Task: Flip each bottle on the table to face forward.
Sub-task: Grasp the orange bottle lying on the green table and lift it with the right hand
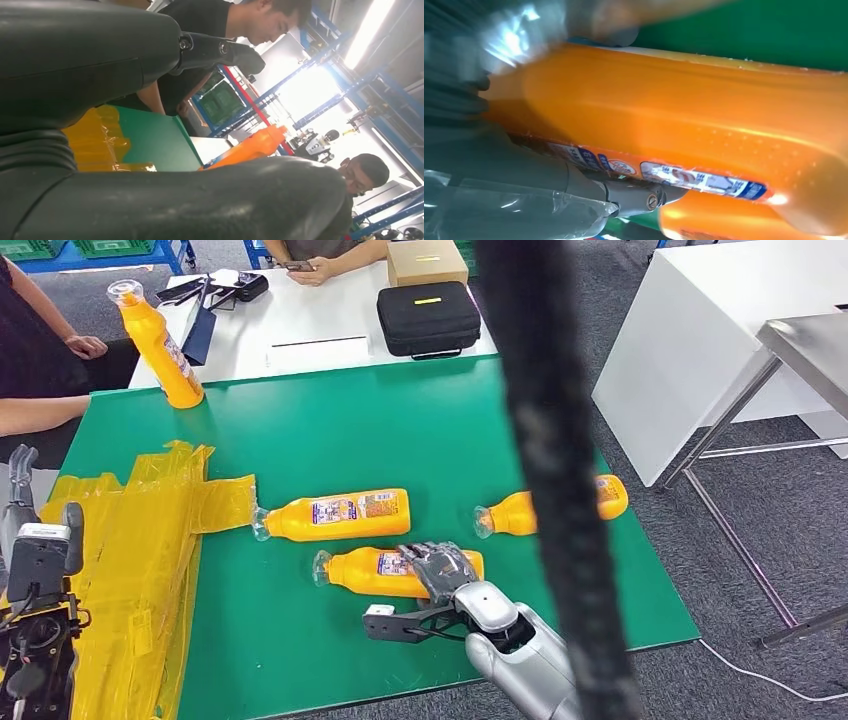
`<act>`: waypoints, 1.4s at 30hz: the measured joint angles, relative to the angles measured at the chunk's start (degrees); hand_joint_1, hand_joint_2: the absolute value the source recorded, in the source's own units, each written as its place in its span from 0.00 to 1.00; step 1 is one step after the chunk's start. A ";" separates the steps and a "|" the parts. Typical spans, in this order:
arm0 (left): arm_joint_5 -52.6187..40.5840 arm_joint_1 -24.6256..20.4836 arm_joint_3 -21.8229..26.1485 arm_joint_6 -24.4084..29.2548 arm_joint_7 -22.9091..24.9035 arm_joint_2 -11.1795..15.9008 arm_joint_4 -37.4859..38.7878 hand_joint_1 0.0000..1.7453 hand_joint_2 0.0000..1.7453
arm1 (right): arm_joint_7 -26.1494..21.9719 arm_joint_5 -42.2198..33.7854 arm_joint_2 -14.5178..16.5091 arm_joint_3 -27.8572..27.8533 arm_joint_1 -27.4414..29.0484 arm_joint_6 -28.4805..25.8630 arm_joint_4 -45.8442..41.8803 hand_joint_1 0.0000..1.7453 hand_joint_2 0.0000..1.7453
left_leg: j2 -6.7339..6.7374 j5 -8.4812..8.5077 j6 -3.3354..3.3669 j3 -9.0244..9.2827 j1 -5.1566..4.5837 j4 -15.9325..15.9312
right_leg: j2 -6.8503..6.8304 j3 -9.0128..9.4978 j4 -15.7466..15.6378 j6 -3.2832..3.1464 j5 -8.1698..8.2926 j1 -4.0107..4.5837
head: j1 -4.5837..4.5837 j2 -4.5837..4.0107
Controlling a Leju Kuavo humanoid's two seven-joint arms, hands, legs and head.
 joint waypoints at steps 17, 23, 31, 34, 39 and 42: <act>7.59 -1.60 3.30 -16.83 3.48 -1.90 2.26 0.00 1.00 | -13.86 -17.86 -4.78 -5.32 4.44 2.83 -8.57 1.00 1.00 | 0.42 -0.24 0.03 0.30 0.02 -0.01 | 0.31 0.61 -0.10 0.00 0.08 0.01 | 0.02 0.00; 33.26 -0.70 4.99 -42.53 12.51 -6.08 5.50 0.00 1.00 | -26.10 -43.50 -1.07 -11.13 1.32 3.85 -5.18 1.00 1.00 | 0.81 0.17 0.08 -0.42 -0.01 0.02 | 0.59 0.15 -0.06 0.00 0.61 -0.07 | -0.01 0.00; 36.86 6.02 0.98 -40.88 16.13 -13.16 -2.60 0.00 1.00 | -23.83 -46.57 6.80 -13.26 -10.52 2.72 1.95 1.00 1.00 | 0.77 0.37 0.05 -1.09 0.04 0.03 | 0.56 -0.47 0.03 0.01 0.66 -0.04 | -0.01 0.00; 35.63 6.99 -2.19 -39.10 15.94 -14.86 -5.74 0.00 1.00 | -22.97 -47.28 9.63 -13.39 -17.63 2.13 7.46 1.00 1.00 | 0.71 0.38 0.05 -1.15 0.04 0.04 | 0.54 -0.54 0.03 0.00 0.67 -0.04 | 0.01 0.00; 35.03 6.98 -5.99 -37.71 15.86 -15.68 -8.50 0.00 1.00 | -22.34 -48.30 12.56 -13.39 -25.11 1.91 14.01 1.00 1.00 | 0.65 0.39 0.06 -1.17 0.04 0.04 | 0.48 -0.54 0.03 0.00 0.67 -0.04 | 0.00 0.00; 34.90 6.96 -7.01 -37.50 15.54 -15.73 -9.14 0.00 1.00 | -22.07 -48.46 13.36 -13.39 -26.59 1.30 16.21 1.00 1.00 | 0.65 0.39 0.06 -1.23 0.04 0.04 | 0.48 -0.58 0.04 0.00 0.67 -0.04 | 0.00 0.00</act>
